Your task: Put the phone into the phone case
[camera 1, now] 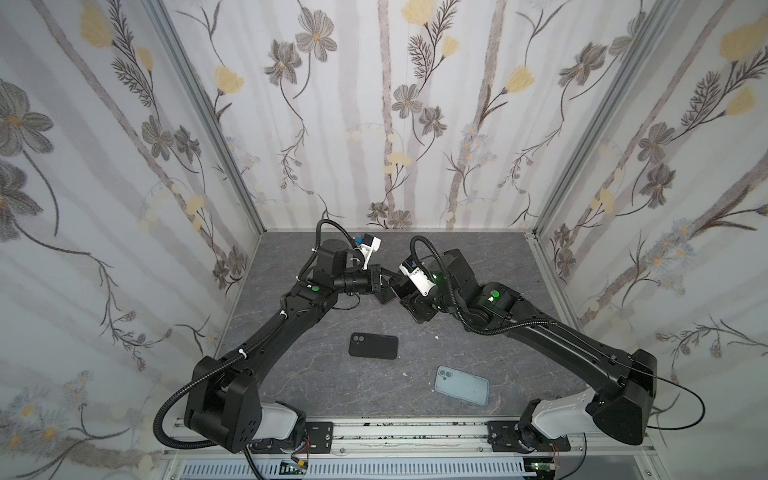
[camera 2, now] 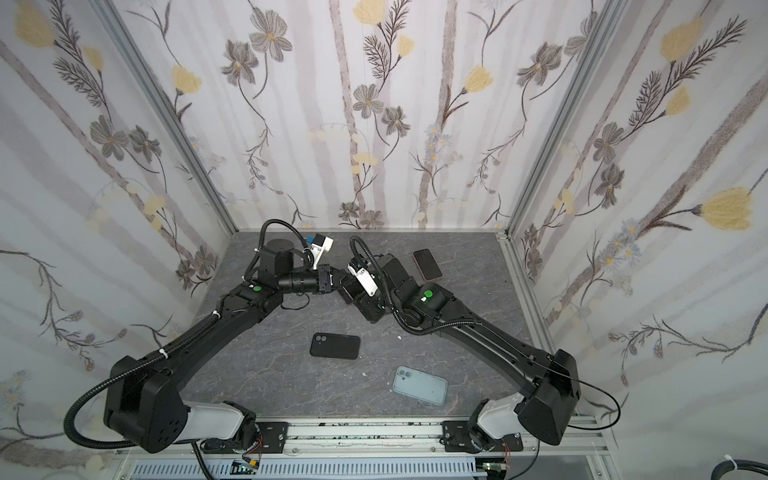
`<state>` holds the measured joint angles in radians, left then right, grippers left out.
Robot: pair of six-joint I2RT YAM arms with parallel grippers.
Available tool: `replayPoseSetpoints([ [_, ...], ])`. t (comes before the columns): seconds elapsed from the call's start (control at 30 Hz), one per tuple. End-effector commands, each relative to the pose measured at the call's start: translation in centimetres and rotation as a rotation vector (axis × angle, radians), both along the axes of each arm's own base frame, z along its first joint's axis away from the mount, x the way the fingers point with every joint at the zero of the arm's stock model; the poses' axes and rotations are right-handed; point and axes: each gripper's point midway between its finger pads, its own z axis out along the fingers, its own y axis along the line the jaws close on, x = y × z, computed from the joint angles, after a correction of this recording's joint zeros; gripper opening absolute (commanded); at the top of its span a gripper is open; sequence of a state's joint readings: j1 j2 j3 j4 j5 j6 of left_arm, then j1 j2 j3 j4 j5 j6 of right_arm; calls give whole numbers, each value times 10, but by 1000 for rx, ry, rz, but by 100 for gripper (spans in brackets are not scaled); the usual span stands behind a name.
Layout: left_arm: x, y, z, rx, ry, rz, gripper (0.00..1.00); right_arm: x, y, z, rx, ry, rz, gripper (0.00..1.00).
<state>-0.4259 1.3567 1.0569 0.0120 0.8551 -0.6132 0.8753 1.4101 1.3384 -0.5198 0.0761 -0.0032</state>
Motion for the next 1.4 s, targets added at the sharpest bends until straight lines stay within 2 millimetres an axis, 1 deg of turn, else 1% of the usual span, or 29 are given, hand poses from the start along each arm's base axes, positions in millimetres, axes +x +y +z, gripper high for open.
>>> replayPoseSetpoints([
  [0.0,10,10,10,-15,-23,103,0,17,3,32,90,-84,-85,51],
  [0.07,17,21,20,-31,-55,182,0,19,3,42,140,-85,-119,67],
  [0.1,21,27,23,-41,-67,227,0,19,4,49,175,-80,-136,71],
  [0.13,21,36,36,-64,-102,270,0,18,6,55,211,-74,-141,74],
  [0.17,23,42,44,-80,-124,306,0,17,7,62,244,-71,-148,75],
  [0.27,26,65,71,-143,-180,439,0,7,7,93,375,-95,-158,77],
  [0.3,23,73,83,-177,-211,479,0,3,3,108,443,-116,-167,77],
  [0.33,19,81,94,-215,-242,512,0,0,-4,121,513,-130,-185,78],
  [0.43,4,99,125,-324,-325,575,0,-10,-29,148,705,-165,-244,77],
  [0.5,-7,106,140,-385,-357,583,0,-19,-40,160,816,-161,-250,73],
  [0.57,-18,109,154,-450,-385,568,0,-29,-43,168,893,-142,-222,71],
  [0.63,-31,111,166,-522,-410,538,0,-37,-40,174,956,-107,-182,70],
  [0.73,-47,110,179,-603,-438,482,0,-47,-28,177,1008,-43,-108,69],
  [0.9,-61,108,186,-648,-455,419,0,-55,-12,175,1040,35,-28,68],
  [1.07,-66,107,183,-660,-444,400,0,-57,-3,173,1066,70,7,63],
  [1.17,-69,107,181,-675,-438,388,0,-58,1,173,1087,82,29,55],
  [1.23,-70,107,178,-682,-426,382,0,-61,8,175,1088,95,65,47],
  [1.3,-70,106,177,-689,-418,373,0,-65,14,178,1091,110,112,42],
  [1.37,-71,105,174,-692,-410,364,0,-70,20,182,1103,124,158,40],
])
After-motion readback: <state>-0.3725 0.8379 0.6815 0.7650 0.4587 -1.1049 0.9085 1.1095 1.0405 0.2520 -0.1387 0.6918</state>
